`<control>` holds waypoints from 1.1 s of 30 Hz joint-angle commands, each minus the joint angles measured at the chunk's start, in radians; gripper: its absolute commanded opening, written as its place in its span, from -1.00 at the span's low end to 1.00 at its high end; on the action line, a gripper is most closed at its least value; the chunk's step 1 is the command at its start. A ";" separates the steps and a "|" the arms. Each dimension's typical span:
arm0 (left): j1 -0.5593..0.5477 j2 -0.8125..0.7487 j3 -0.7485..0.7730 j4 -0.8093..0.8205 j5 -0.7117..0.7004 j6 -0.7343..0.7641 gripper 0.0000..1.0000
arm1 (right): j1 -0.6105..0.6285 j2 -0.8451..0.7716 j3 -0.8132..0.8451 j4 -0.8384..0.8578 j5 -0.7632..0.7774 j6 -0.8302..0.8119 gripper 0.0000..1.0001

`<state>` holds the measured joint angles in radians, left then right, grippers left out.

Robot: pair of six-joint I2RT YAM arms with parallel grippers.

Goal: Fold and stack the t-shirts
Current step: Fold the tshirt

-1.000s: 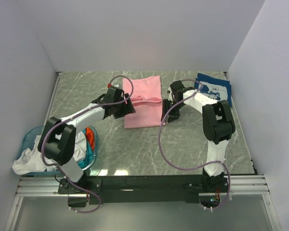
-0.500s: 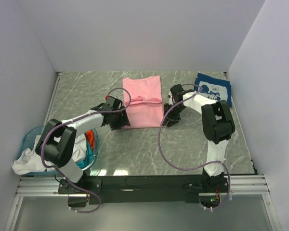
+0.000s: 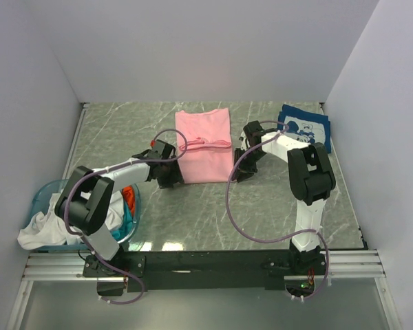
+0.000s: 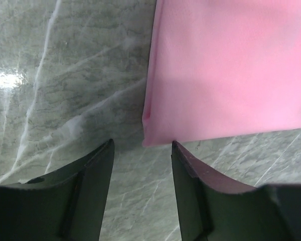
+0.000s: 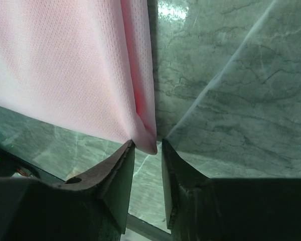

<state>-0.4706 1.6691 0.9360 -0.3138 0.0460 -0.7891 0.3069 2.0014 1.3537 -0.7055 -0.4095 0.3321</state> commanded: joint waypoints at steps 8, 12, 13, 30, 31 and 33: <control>0.015 0.043 -0.035 0.097 0.026 -0.010 -0.07 | 0.003 0.030 0.022 0.014 0.003 -0.001 -0.35; 0.018 0.067 -0.037 0.142 0.043 -0.001 -0.21 | 0.003 0.030 0.025 0.009 0.005 -0.002 -0.41; 0.020 0.069 -0.040 0.157 0.049 -0.002 -0.30 | 0.001 0.031 0.025 0.008 0.005 -0.002 -0.43; 0.023 0.017 -0.054 0.032 0.109 0.065 -0.99 | 0.011 -0.099 -0.089 -0.090 0.009 0.010 -1.00; 0.021 0.003 -0.060 0.018 0.132 0.071 -0.99 | 0.012 -0.114 -0.126 -0.100 0.012 0.010 -1.00; 0.004 -0.041 -0.072 -0.025 0.147 0.077 -0.99 | 0.015 -0.173 -0.165 -0.124 0.021 0.015 -1.00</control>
<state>-0.4477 1.6970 0.8978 -0.1917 0.1726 -0.7620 0.3119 1.9369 1.2438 -0.7353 -0.4168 0.3435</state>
